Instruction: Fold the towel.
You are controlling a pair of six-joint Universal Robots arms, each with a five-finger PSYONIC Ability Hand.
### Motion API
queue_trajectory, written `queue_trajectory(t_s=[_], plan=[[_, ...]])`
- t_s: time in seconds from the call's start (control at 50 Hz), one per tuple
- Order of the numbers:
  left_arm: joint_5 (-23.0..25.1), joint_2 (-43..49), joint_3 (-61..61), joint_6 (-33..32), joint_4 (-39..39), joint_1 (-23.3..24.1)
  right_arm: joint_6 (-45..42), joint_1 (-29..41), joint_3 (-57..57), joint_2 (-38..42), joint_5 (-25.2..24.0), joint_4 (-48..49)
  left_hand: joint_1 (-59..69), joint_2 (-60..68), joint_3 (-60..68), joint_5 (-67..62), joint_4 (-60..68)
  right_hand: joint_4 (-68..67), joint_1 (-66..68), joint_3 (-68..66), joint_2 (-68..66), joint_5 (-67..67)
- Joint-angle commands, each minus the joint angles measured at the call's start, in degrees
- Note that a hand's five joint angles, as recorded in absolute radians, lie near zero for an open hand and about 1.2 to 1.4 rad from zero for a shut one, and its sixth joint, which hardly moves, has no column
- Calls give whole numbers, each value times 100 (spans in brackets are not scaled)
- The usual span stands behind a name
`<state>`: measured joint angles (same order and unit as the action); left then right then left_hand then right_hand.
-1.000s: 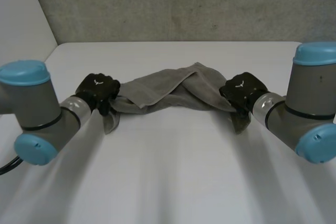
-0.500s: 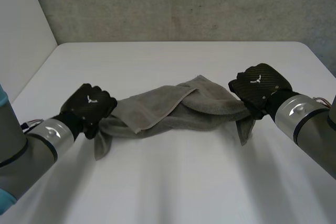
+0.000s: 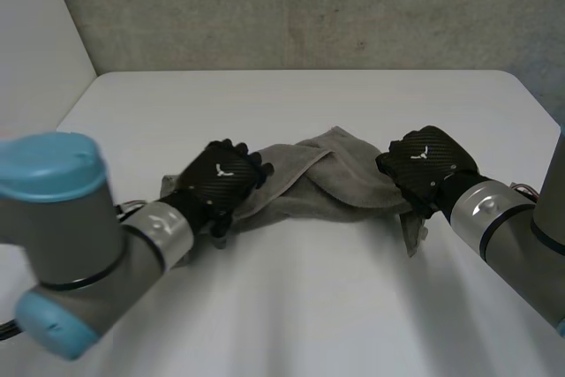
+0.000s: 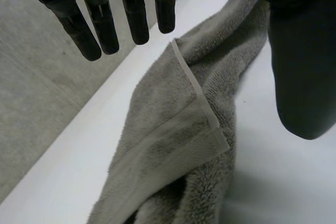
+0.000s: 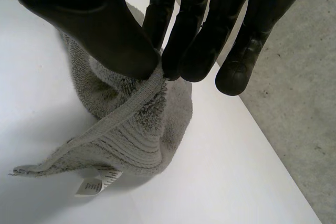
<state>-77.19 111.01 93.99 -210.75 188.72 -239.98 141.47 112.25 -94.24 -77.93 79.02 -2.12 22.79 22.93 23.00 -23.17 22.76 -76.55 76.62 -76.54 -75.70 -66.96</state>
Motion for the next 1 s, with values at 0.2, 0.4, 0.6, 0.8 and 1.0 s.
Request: queue_trajectory(t_s=[0.2, 0.4, 0.6, 0.8, 1.0], plan=[[-1096, 1661, -1497, -63, -81, 312, -14, -28, -130, -3, 0, 106, 727, 713, 706, 310, 731, -345, 338, -346, -430, -304], [-1079, 1766, -1699, -54, -99, 312, -49, -45, -139, 120, 0, 159, 2725, 2711, 2704, -1688, 2729, -345, 338, -346, -430, -304], [-1079, 1679, -1708, -2, -169, 312, -66, -80, -69, 191, 17, 159, 4859, 4845, 4838, -3821, 4863, -345, 338, -346, -430, -304], [-1149, 580, -1717, 455, -160, 66, -14, -353, 869, -124, 88, -42, 5721, 5707, 5700, -4683, 5724, -345, 338, -346, -430, -304], [-1114, -791, -2383, 1035, -703, -724, -127, -1003, 4076, 302, -158, -2948, 5721, 5707, 5700, -4683, 5724, -345, 338, -346, -430, -304]])
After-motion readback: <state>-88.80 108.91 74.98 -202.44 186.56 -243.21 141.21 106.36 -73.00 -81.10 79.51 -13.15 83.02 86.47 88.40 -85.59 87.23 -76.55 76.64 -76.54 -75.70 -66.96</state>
